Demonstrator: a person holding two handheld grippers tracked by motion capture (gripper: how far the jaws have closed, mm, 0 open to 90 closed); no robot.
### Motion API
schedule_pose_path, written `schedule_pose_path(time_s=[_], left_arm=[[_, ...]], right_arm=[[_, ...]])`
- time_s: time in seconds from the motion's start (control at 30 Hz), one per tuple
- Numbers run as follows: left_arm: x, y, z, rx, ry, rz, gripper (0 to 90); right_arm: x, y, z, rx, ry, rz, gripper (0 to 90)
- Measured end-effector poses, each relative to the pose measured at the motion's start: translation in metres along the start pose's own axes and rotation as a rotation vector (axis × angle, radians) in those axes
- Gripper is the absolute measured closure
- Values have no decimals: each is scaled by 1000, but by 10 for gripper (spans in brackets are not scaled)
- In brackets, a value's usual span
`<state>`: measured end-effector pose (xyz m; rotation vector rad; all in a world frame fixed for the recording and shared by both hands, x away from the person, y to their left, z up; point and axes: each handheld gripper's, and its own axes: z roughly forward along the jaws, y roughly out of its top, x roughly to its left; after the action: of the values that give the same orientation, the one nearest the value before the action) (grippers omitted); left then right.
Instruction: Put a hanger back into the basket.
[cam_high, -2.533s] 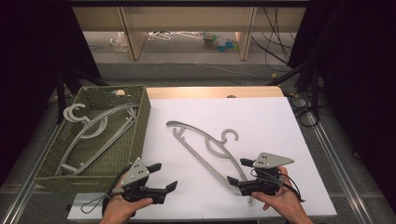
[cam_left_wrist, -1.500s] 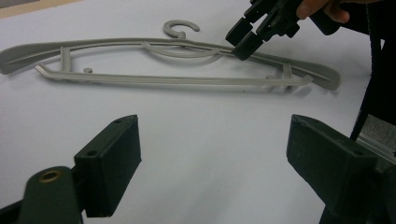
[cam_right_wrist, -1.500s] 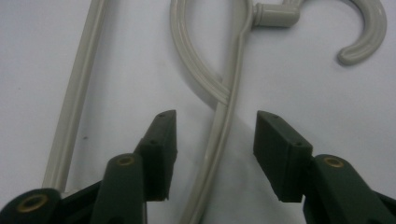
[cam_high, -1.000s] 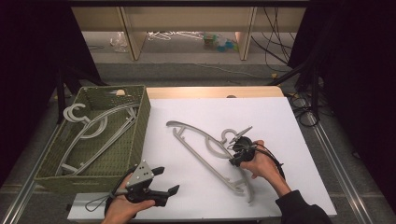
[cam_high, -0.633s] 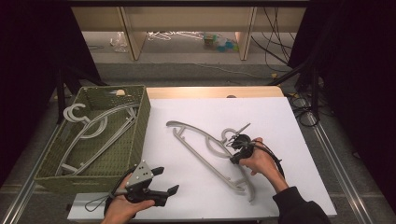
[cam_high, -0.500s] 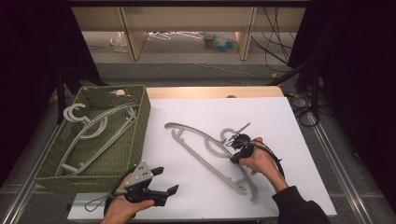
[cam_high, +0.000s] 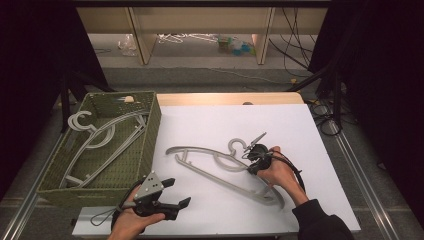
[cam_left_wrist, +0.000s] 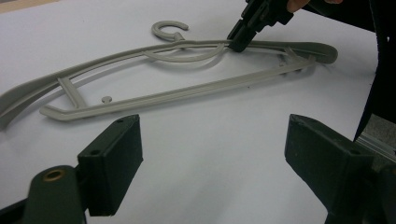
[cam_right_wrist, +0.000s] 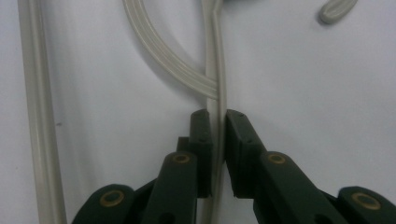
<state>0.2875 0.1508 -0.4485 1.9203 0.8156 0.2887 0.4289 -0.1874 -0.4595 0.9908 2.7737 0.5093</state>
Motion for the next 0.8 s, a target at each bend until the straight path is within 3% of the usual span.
schedule_pose_path(time_s=[0.43,0.57,0.8], left_arm=[[3,0,-1,-3,13,-8,192],[3,3,-1,-15,13,-21,192],[5,19,3,-21,31,20,191]], right_arm=[[4,-4,-19,-56,-26,-150,824],[9,-7,-27,-76,-27,-176,823],[19,-8,-40,-102,-45,-237,823]])
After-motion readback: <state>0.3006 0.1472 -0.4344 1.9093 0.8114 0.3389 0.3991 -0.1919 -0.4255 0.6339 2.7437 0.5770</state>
